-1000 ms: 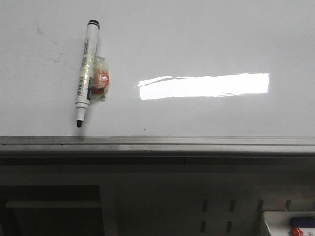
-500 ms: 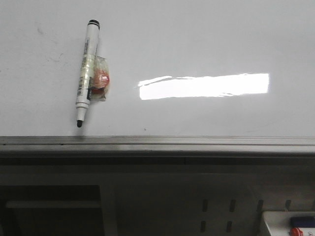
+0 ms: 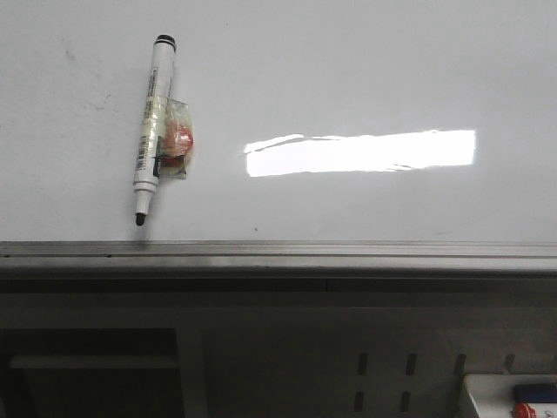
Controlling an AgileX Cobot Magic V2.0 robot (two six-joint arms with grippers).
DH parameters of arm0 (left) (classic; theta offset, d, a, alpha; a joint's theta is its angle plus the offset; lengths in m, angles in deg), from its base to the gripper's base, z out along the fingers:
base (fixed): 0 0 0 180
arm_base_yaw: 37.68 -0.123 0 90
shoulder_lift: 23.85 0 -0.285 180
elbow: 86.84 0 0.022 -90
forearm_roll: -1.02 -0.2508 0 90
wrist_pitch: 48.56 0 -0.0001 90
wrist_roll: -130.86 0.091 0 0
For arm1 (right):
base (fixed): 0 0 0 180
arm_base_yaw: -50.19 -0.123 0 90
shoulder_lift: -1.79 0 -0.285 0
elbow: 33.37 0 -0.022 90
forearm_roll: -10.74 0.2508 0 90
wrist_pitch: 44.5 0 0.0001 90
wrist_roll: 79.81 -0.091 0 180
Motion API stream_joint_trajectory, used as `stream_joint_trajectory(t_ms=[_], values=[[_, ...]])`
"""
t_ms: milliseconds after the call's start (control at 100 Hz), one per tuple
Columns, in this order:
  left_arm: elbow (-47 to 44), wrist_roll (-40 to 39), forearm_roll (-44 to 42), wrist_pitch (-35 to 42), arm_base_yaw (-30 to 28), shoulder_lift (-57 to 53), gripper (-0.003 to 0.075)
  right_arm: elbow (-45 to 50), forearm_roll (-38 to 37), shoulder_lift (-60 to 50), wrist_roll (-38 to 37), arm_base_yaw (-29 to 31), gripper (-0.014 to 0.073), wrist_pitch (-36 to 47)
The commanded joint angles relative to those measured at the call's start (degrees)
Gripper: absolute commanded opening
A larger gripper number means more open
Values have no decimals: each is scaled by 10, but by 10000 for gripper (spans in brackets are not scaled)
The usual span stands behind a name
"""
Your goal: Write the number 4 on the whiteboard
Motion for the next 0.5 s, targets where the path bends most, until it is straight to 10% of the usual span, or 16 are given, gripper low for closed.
stream_joint_trajectory(t_ms=[0,180,350,490], values=[[-19,-2,87,57,-2,-14,-20,13,69,-9,1,1,-66,90],[-1,16,217,63,-2,-14,-20,-15,110,-9,1,1,-66,80],[119,230,131,-61,-1,13,-20,-142,25,10,5,1,-64,-78],[223,255,26,-149,-2,110,-15,-236,4,77,85,1,-60,-220]])
